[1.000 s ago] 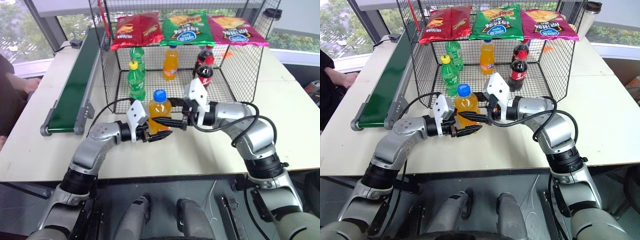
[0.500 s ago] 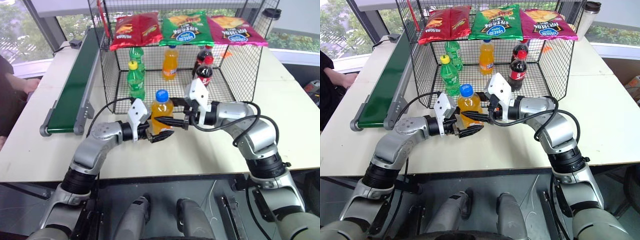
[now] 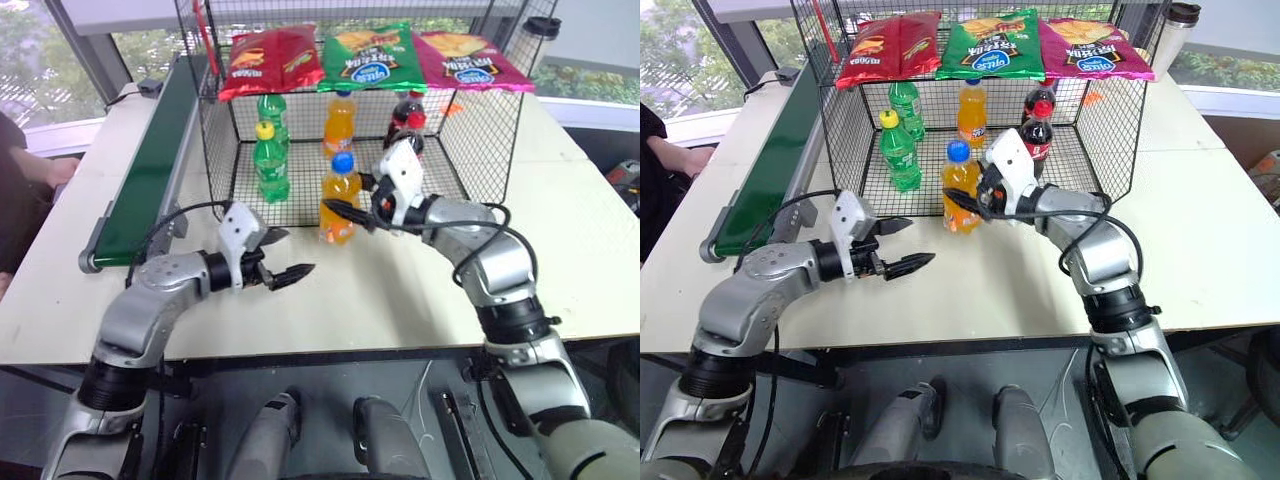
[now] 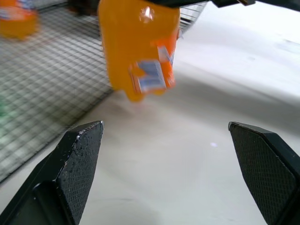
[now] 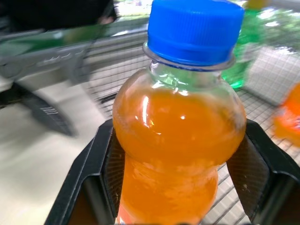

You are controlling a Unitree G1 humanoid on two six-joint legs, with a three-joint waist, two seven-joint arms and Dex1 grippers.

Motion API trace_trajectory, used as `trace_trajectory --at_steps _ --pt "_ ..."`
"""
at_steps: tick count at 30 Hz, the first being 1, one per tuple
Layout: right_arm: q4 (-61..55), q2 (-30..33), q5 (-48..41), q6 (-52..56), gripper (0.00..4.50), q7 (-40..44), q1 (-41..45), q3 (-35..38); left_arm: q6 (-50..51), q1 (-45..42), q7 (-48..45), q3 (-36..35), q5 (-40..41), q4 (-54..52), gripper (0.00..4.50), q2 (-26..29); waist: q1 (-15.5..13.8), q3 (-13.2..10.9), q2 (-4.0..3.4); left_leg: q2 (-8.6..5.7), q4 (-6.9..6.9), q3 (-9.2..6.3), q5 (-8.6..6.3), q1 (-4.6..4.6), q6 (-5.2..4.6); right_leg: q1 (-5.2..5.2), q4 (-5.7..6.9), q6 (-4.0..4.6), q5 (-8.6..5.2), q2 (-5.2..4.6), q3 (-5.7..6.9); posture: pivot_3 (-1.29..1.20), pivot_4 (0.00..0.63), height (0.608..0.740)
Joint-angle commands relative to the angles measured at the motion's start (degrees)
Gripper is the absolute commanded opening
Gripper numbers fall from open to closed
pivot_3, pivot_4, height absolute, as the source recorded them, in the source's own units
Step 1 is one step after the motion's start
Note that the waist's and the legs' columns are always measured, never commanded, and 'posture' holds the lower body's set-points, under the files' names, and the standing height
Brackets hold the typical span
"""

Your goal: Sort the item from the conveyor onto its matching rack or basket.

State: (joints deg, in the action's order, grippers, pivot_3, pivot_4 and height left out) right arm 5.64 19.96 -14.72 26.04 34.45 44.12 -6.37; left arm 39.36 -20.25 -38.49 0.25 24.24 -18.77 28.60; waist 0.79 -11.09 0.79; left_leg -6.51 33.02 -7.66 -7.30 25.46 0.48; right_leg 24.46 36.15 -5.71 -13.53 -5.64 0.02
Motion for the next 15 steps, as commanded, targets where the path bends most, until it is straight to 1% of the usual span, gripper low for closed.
trace_trajectory --at_steps 1,3,7,15 --pt "6.05 -2.75 2.48 -6.66 2.46 -6.11 5.63 3.74 -1.72 0.48 9.33 -2.48 -2.13 -2.79 4.44 -5.08 -0.16 0.01 0.00 0.00 0.00 0.00 0.01 -0.01 0.02 -0.01 0.00 0.00 0.02 0.01 0.00 0.00 0.150 0.738" --pt "9.34 -3.88 3.53 -8.69 2.46 -8.05 6.89 4.38 -2.03 1.36 11.01 -1.91 -3.25 -3.75 4.44 -6.15 -0.16 0.01 0.01 0.00 0.00 -0.01 0.06 0.00 -0.03 -0.03 -0.01 -0.17 0.12 0.02 0.01 0.00 0.150 0.738" --pt "18.48 -6.05 5.49 -14.25 2.46 -11.49 10.54 5.48 -2.49 3.70 14.30 -0.33 -5.13 -5.38 4.44 -7.81 0.00 0.01 0.00 -0.01 -0.02 0.00 0.08 -0.01 -0.05 0.00 0.00 -0.19 0.14 0.05 -0.01 0.00 0.150 0.738" --pt "31.94 -8.56 7.58 -22.68 2.46 -12.80 14.81 6.04 -3.43 4.97 17.41 1.13 -7.57 -5.53 4.44 -9.50 0.17 0.00 -0.01 0.03 -0.02 0.02 0.11 -0.06 -0.04 0.00 0.05 -0.13 0.17 0.10 -0.02 0.00 0.150 0.738"
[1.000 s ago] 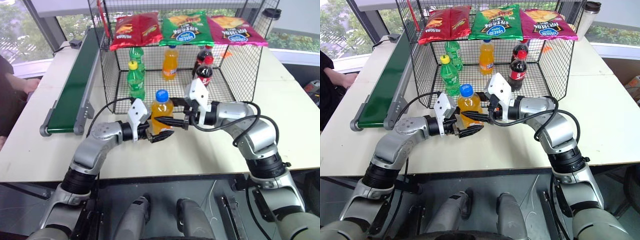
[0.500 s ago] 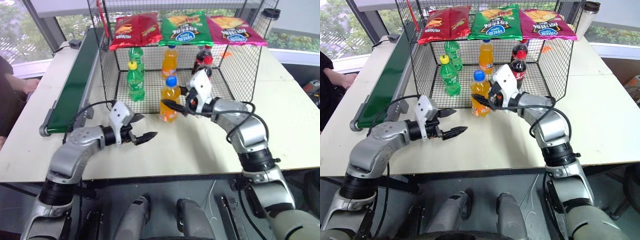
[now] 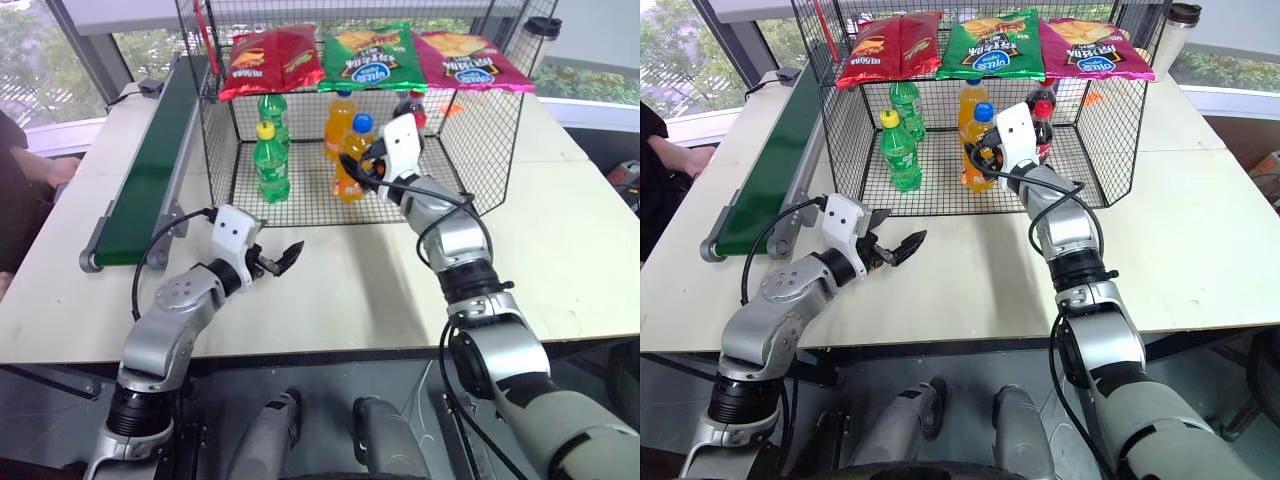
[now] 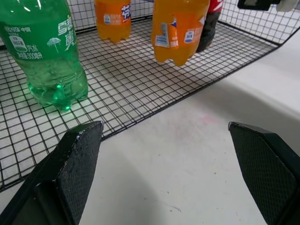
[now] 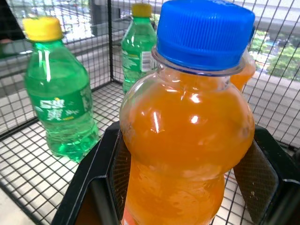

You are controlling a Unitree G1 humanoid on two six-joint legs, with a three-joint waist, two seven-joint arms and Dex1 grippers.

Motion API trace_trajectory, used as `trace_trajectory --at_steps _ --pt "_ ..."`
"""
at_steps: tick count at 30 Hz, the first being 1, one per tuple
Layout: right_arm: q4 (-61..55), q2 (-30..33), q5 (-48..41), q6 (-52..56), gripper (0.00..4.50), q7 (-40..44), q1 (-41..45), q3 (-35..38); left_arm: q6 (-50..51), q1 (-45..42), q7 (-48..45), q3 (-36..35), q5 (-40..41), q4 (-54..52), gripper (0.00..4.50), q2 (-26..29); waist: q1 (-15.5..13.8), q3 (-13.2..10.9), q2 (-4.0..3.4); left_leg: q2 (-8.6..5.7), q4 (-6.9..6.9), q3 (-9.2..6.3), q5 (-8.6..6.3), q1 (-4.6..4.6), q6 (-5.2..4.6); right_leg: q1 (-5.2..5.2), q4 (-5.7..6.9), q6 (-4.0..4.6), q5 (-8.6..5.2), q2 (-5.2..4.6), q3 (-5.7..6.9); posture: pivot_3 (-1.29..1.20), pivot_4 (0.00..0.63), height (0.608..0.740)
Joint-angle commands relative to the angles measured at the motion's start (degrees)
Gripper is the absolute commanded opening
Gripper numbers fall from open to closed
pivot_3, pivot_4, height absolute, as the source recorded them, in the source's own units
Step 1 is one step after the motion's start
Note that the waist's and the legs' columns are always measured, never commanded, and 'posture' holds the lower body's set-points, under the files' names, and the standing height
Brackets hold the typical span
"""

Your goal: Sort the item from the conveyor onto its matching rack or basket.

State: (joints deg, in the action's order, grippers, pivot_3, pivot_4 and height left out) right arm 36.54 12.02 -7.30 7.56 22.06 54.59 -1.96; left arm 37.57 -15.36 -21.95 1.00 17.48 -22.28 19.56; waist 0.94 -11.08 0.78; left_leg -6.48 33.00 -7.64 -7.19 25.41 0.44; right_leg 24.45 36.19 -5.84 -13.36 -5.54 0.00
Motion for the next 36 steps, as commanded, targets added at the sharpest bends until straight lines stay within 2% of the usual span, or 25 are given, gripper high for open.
trace_trajectory --at_steps 1,11,15,16,21,26,31,36 --pt "2.86 -0.96 0.37 -5.20 2.46 -0.58 4.99 1.67 -1.98 0.31 0.79 0.89 -1.30 -2.00 4.44 -0.29 0.04 0.00 0.00 0.00 0.00 0.00 0.00 0.00 0.00 0.00 0.00 0.00 0.00 0.00 0.00 0.00 0.150 0.738" --pt "17.05 -2.55 1.61 -13.15 2.46 -1.55 10.19 2.43 -1.93 0.64 0.43 1.35 -1.82 -2.26 4.44 -0.12 0.09 0.00 -0.01 0.01 -0.01 -0.01 0.01 -0.01 0.01 0.00 0.01 0.01 0.00 0.02 0.00 0.00 0.150 0.738" --pt "19.06 -2.44 1.76 -14.76 4.38 -1.60 10.38 2.51 -1.87 0.59 0.37 1.26 -1.82 -2.29 4.50 0.00 0.17 -0.01 -0.01 0.01 -0.01 -0.01 0.01 -0.01 0.01 0.00 0.00 0.01 0.00 0.02 0.00 0.00 0.150 0.738" --pt "19.20 -2.40 1.76 -14.77 4.45 -1.62 10.27 2.59 -1.85 0.61 0.37 1.24 -1.81 -2.33 4.50 0.02 0.18 0.00 -0.01 0.01 -0.01 -0.01 0.01 -0.01 0.01 0.00 0.01 0.01 0.00 0.02 -0.01 0.00 0.150 0.738" --pt "17.03 -1.83 2.25 -14.06 4.45 -0.90 9.02 2.51 -1.85 0.63 0.30 1.26 -1.78 -2.28 4.50 0.04 0.22 0.00 -0.02 0.02 -0.01 -0.01 0.01 -0.05 0.01 -0.02 0.04 0.01 0.00 0.03 -0.01 0.00 0.150 0.738" --pt "9.21 0.23 2.06 -9.86 4.45 2.17 5.74 1.97 -2.17 0.42 0.15 1.20 -1.84 -1.59 4.50 0.02 0.07 0.00 -0.02 0.02 -0.01 -0.02 0.01 -0.05 0.02 -0.02 0.04 0.02 0.00 0.03 -0.01 0.00 0.150 0.738" --pt "-3.15 3.12 0.29 -0.34 4.45 5.84 0.18 2.33 -2.57 -0.03 0.02 1.21 -1.93 -0.81 4.50 -0.07 -0.01 0.01 -0.03 0.02 0.00 -0.02 0.01 -0.05 0.02 -0.02 0.05 0.02 0.00 0.03 -0.02 0.00 0.150 0.738" --pt "-22.00 8.42 -3.23 13.49 4.45 12.12 -9.24 1.57 -2.38 0.61 -2.07 0.76 -0.53 -1.19 4.50 0.50 -0.24 0.01 -0.03 0.02 0.00 -0.02 0.01 -0.04 0.02 -0.01 0.05 0.02 0.00 0.01 -0.02 0.00 0.150 0.738"
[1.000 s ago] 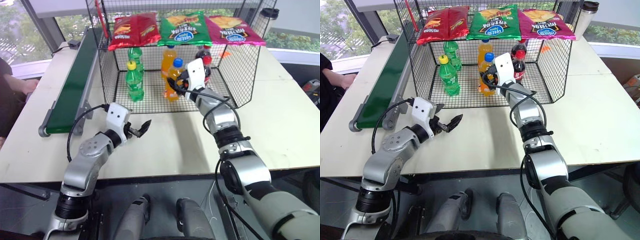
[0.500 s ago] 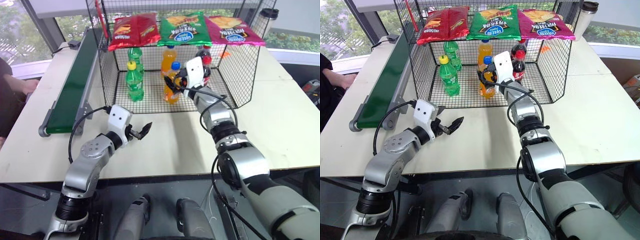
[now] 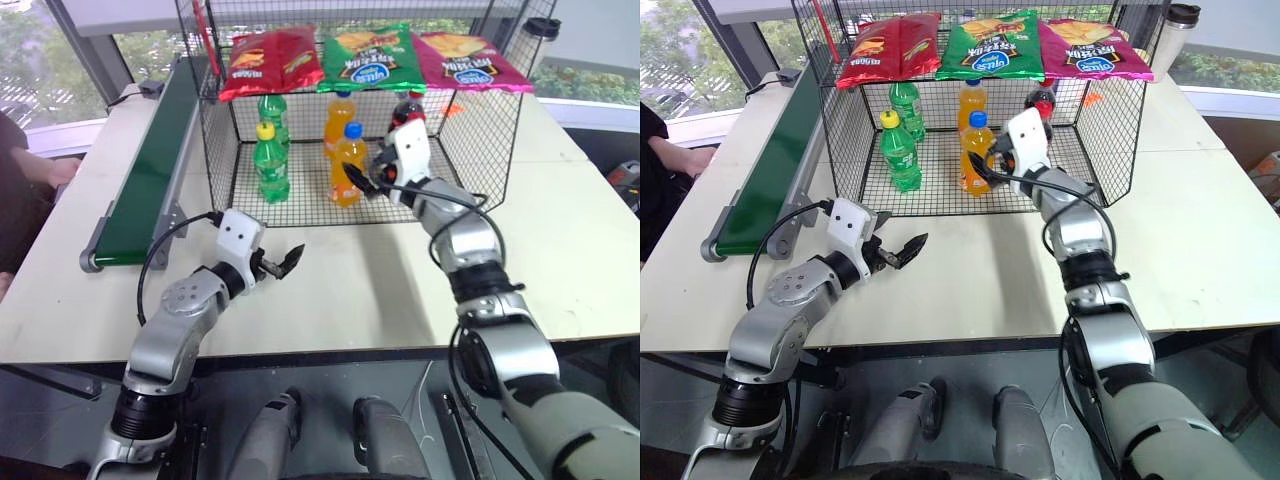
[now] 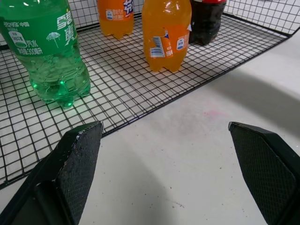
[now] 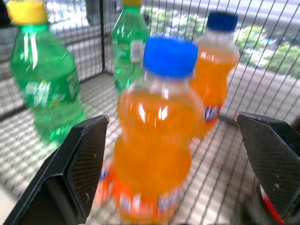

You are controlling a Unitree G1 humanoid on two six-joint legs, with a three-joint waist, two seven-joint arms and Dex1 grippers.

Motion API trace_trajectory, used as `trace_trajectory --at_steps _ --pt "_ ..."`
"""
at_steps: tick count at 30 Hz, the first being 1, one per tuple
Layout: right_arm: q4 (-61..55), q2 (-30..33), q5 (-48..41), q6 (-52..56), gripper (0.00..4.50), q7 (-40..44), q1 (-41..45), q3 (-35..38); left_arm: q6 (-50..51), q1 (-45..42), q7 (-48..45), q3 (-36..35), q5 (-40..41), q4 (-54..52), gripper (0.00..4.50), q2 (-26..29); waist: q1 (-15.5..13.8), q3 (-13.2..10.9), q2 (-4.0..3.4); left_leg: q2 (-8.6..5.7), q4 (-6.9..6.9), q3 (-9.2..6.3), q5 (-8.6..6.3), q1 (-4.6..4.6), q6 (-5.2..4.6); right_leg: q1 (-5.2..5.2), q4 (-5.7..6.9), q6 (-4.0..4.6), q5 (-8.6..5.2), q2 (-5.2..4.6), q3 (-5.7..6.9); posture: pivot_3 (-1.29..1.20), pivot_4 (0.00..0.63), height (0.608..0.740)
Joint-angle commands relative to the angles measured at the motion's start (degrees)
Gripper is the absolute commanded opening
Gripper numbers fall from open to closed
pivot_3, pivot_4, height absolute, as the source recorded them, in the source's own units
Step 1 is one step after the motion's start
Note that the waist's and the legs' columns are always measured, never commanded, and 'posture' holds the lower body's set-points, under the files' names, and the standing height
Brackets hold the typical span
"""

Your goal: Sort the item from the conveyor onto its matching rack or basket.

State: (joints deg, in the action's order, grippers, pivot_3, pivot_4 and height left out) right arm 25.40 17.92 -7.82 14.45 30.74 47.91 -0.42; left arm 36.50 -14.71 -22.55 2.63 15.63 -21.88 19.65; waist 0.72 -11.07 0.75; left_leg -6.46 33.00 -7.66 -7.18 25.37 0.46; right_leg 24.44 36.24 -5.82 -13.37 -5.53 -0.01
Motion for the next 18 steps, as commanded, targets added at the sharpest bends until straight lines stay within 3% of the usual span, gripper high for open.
trace_trajectory --at_steps 1,5,9,18 --pt "-14.51 3.81 -3.72 9.43 4.45 5.14 -4.52 -0.35 -1.08 0.20 -1.95 -1.09 1.76 -1.86 4.50 0.55 0.02 0.00 0.00 0.00 0.00 0.01 0.00 0.00 0.00 0.00 0.00 0.00 0.00 -0.01 0.00 0.00 0.150 0.738" --pt "-30.01 10.69 -8.60 17.84 4.45 13.59 -15.28 -2.12 -1.68 1.92 -3.35 -0.93 1.42 -1.24 4.50 1.83 -0.01 0.01 0.00 0.01 0.00 0.01 -0.05 0.00 0.07 -0.01 0.00 0.18 -0.11 -0.03 0.00 0.00 0.150 0.738" --pt "-38.04 14.82 -12.08 21.70 4.45 16.94 -23.23 -1.36 -3.08 3.77 -3.85 -0.20 1.08 -0.66 4.50 1.75 0.05 0.02 -0.01 0.02 0.00 0.03 -0.10 0.00 0.11 -0.05 -0.05 0.20 -0.13 -0.13 -0.01 0.00 0.150 0.738" --pt "-41.60 17.53 -14.32 24.60 4.45 16.65 -28.26 -0.13 -3.74 3.28 -4.87 -0.13 1.37 0.51 4.50 1.73 -0.09 0.03 0.00 0.12 0.06 0.05 -0.10 0.02 0.12 -0.10 -0.13 0.23 -0.13 -0.16 0.00 0.00 0.150 0.738"
